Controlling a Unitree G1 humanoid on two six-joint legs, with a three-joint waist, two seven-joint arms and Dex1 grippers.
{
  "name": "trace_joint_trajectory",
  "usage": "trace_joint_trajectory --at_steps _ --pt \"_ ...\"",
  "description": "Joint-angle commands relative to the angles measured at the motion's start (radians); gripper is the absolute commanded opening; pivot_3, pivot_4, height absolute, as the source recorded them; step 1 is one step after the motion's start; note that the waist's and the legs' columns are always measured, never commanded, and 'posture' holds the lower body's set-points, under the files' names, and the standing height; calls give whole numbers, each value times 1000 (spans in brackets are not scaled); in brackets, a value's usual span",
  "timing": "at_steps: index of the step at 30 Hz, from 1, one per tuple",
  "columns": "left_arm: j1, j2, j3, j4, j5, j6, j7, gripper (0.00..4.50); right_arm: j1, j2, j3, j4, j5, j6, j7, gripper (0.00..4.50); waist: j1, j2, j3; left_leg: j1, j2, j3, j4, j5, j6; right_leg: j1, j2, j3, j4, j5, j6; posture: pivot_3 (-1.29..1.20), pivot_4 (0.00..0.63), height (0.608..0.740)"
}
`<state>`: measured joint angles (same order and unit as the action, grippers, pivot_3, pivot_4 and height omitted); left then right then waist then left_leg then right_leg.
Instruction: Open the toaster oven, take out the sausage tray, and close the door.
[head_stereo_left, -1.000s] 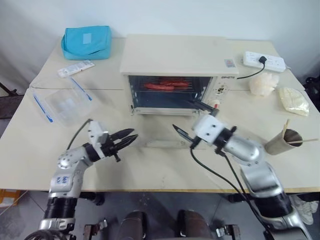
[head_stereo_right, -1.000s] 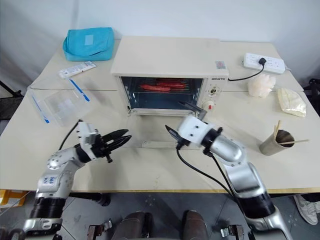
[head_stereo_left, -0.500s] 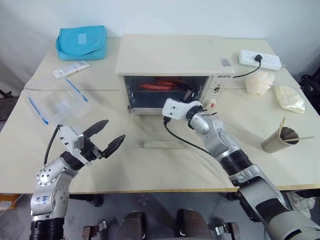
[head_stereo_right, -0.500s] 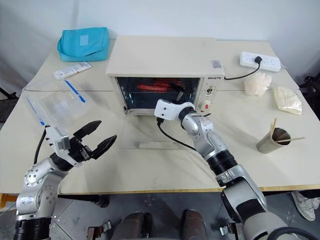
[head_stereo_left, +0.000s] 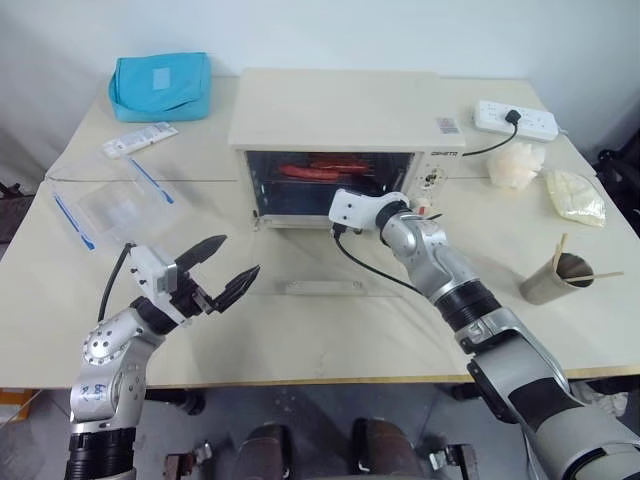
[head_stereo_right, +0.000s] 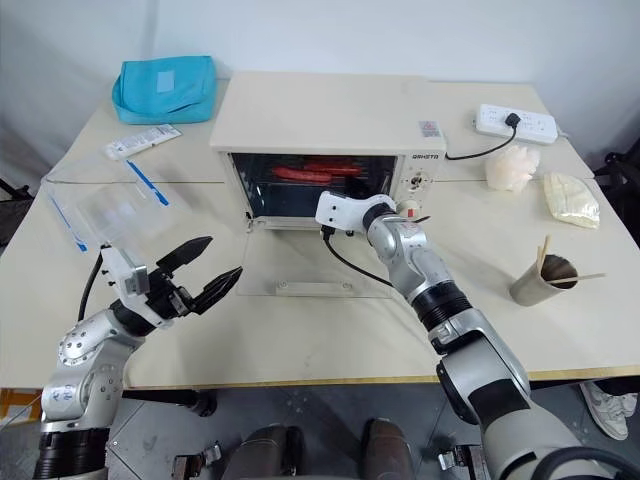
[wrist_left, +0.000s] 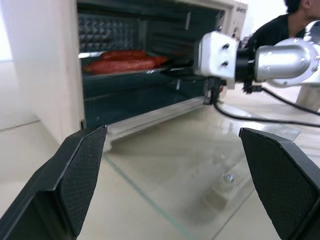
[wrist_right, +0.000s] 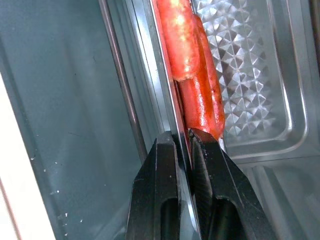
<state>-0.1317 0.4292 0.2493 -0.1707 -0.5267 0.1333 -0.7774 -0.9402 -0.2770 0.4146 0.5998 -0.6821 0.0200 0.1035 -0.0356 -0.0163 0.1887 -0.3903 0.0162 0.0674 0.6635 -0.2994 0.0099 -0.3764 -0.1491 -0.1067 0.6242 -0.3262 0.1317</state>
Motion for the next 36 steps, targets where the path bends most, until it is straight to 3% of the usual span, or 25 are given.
trace_joint_trajectory --at_steps 1,17,36 --pt "-38 3 -11 2 -20 12 -4 4500 -11 29 -3 4 18 -6 -15 68 -6 0 0 0 0 0 0 0 0 0 0 0 0 0 0 0 150 740" --pt "-318 20 -22 214 -4 11 -47 4500 8 -15 4 -123 7 -82 25 62 -20 0 0 0 0 0 -3 0 -1 -1 1 -1 -1 0 0 0 150 740" --pt "-471 24 -28 392 16 5 -85 4500 235 -104 0 -522 6 -85 251 62 -21 0 0 1 0 2 -3 -1 -1 -1 2 -1 -2 0 0 0 150 740"
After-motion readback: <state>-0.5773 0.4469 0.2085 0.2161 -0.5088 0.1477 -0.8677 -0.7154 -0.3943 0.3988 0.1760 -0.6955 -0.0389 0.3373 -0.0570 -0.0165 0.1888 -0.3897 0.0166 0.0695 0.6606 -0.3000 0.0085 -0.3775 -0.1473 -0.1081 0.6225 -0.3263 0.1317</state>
